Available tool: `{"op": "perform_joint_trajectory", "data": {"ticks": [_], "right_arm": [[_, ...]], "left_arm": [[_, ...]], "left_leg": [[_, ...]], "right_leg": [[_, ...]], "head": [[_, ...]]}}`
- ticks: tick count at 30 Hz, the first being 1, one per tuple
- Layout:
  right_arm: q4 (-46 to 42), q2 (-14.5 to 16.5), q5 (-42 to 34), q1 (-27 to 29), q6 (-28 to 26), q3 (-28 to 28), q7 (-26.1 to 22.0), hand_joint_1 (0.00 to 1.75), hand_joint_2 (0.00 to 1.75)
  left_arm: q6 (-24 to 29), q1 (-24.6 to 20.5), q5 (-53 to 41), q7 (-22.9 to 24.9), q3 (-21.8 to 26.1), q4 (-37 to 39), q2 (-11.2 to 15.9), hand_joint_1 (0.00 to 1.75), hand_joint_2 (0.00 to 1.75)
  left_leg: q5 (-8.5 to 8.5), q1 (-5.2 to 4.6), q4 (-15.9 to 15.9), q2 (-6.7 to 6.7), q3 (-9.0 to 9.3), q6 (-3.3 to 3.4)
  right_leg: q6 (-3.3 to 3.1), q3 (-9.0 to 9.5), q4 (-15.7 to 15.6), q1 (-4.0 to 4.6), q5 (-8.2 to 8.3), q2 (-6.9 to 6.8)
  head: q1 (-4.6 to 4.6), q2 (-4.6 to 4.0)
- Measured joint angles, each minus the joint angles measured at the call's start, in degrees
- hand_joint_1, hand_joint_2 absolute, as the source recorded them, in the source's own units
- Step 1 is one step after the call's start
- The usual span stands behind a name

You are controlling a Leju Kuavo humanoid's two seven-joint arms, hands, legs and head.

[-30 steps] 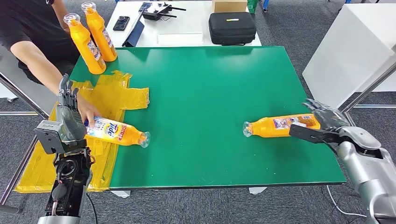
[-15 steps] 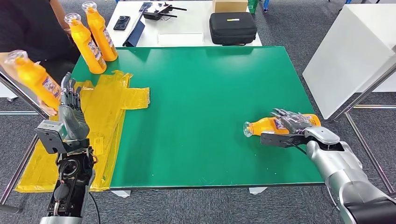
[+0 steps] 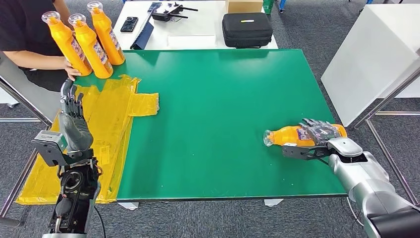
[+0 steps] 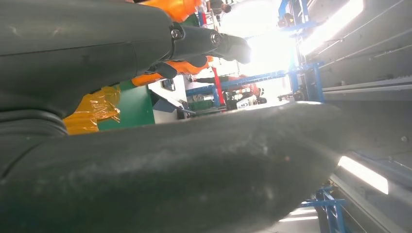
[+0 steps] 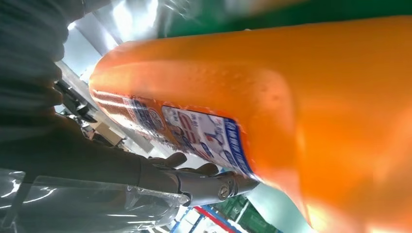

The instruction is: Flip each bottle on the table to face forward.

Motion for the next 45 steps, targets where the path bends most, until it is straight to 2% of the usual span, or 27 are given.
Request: {"op": "perform_joint_trajectory", "data": {"ticks": [8, 14, 19, 26, 32, 45], "right_arm": [[0.54, -0.20, 0.00, -0.02, -0.24, 0.65, 0.11, 0.00, 1.75], [0.62, -0.34, 1.26, -0.04, -4.32, 1.02, 2.58, 0.00, 1.75], [0.52, -1.01, 1.84, 0.33, -5.71, 0.85, 4.17, 0.00, 1.75], [0.01, -3.17, 3.81, 2.85, -5.20, -0.63, 5.88, 0.00, 1.75], [0.74, -3.74, 4.92, 3.40, -4.12, -1.92, 6.59, 0.00, 1.75], [3.57, -1.15, 7.38, 2.74, -3.99, -2.64, 8.34, 0.00, 1.75]], "left_arm": [[0.00, 0.16, 0.01, 0.03, -0.03, -0.32, -0.02, 0.00, 0.00], [-0.20, 0.67, 0.26, 0.30, -0.02, -0.89, -0.02, 0.00, 0.00], [-1.51, 1.22, 0.75, 0.90, -0.01, -1.61, -0.12, 0.00, 0.00], [-3.08, 1.30, 1.29, 1.25, -0.01, -1.72, -0.44, 0.00, 0.00], [-3.86, 1.29, 2.05, 1.27, -0.06, -1.73, -0.54, 0.00, 0.00], [-5.00, 0.47, 3.25, 1.74, -1.79, -1.73, -0.77, 0.00, 0.00]], "left_leg": [[0.00, 0.01, 0.00, -0.01, 0.01, 0.00], [0.00, 0.00, 0.00, 0.00, 0.00, 0.00], [0.00, 0.00, 0.01, -0.09, 0.01, 0.00], [0.00, -0.01, 0.01, -0.13, -0.02, 0.00], [0.00, 0.01, 0.01, -0.11, 0.04, 0.00], [0.01, 0.01, 0.00, -0.12, 0.34, 0.03]], "right_leg": [[0.00, 0.00, 0.00, 0.01, 0.00, 0.00], [0.00, 0.00, 0.01, 0.00, 0.00, 0.00], [0.00, -0.02, -0.01, 0.00, 0.00, -0.05], [0.00, -0.02, -0.01, 0.00, 0.00, -0.07], [0.00, 0.02, -0.02, 0.01, 0.00, -0.07], [0.04, 0.35, -0.09, 0.01, 0.01, -0.06]], "head": [[0.00, 0.00], [-0.01, 0.00], [0.00, 0.00], [-0.01, 0.00], [-0.01, 0.00], [0.01, 0.00]]}}
